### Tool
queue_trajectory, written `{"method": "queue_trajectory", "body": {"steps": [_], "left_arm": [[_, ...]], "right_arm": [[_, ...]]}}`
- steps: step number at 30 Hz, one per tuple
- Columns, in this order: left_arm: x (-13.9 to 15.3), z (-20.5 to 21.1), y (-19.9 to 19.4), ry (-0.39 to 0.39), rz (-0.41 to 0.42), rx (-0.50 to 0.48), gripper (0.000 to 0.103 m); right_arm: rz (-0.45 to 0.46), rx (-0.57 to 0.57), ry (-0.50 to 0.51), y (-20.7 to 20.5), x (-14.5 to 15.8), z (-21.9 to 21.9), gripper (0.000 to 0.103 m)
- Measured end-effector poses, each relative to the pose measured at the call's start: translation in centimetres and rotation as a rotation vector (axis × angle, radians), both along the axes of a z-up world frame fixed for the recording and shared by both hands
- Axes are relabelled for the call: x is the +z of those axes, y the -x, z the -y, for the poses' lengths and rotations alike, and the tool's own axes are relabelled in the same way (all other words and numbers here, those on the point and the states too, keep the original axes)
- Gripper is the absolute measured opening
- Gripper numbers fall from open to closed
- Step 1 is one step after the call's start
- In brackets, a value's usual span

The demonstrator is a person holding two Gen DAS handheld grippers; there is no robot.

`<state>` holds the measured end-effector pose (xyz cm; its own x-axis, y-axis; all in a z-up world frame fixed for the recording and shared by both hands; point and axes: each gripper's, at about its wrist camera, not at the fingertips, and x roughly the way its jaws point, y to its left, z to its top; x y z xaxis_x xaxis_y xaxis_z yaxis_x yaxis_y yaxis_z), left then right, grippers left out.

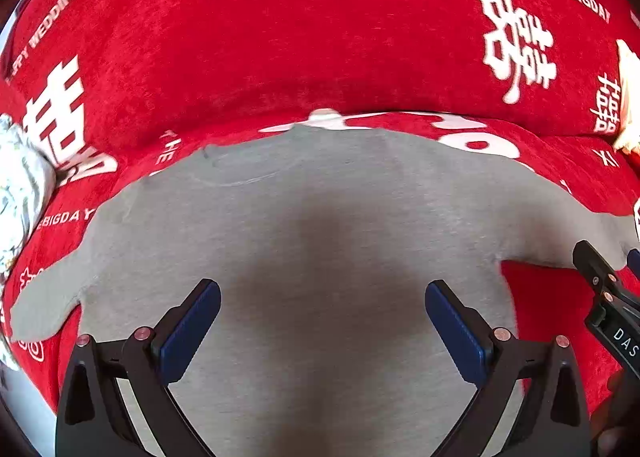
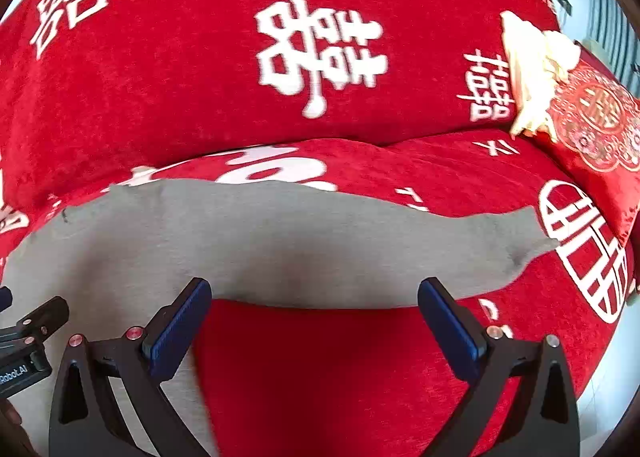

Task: Fold small clothes
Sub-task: 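Move the right gripper out along a sleeve and grasp its cuff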

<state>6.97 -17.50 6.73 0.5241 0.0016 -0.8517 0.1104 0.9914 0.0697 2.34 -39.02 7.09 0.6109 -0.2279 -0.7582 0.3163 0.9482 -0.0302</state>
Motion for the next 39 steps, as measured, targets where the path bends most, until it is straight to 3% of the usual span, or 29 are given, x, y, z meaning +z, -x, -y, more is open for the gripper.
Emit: {"method": "queue_trajectory", "body": {"steps": [39], "left_arm": [[-1.4,17.5,-0.2,-0.025,-0.041,-0.2,0.102]], "right_arm": [[-0.036,-0.245,0.023,3.7,-2.4,17.0,0.103]]}}
